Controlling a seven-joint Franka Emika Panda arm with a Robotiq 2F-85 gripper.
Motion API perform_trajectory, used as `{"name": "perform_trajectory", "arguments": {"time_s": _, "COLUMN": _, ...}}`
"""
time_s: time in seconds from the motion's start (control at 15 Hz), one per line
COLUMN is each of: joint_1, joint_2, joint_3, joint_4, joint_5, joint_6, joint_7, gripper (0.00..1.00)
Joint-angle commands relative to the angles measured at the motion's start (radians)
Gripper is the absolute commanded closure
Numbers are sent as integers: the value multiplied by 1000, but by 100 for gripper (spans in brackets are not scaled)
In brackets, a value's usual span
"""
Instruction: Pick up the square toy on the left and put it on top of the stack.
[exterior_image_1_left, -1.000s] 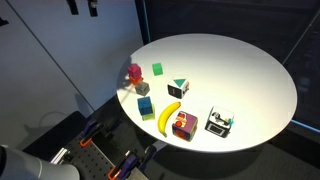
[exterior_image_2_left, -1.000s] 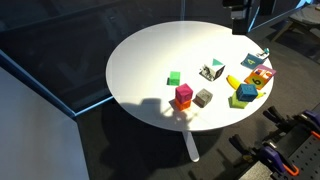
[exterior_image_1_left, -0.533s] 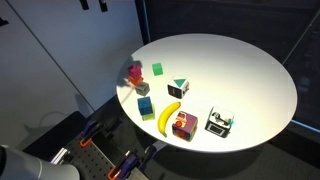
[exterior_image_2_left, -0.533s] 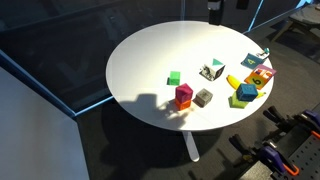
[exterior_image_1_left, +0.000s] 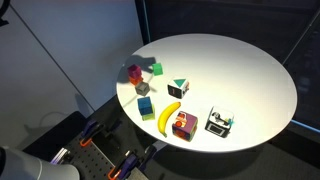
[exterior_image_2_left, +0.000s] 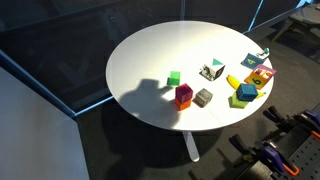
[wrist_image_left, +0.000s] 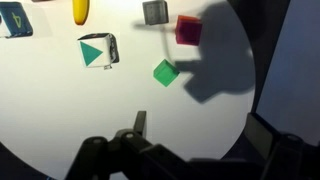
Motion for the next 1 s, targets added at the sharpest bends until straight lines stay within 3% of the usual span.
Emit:
{"name": "perform_trajectory", "arguments": {"time_s": 0.0, "joint_1": -23, "joint_2": 56, "joint_3": -13, "joint_4": 32, "joint_5": -103, "joint_6": 105, "joint_7": 105, "gripper": 0}}
{"name": "perform_trajectory", "arguments": {"time_s": 0.33, "joint_1": -41, "joint_2": 122, "joint_3": -44, "joint_4": 25, "joint_5": -224, "joint_6": 171, "joint_7": 230, "gripper": 0}}
{"name": "perform_trajectory", "arguments": {"time_s": 0.93, "joint_1": -53, "joint_2": 210, "joint_3": -130, "joint_4": 42, "joint_5": -166, "joint_6": 78, "joint_7": 233, "gripper": 0}}
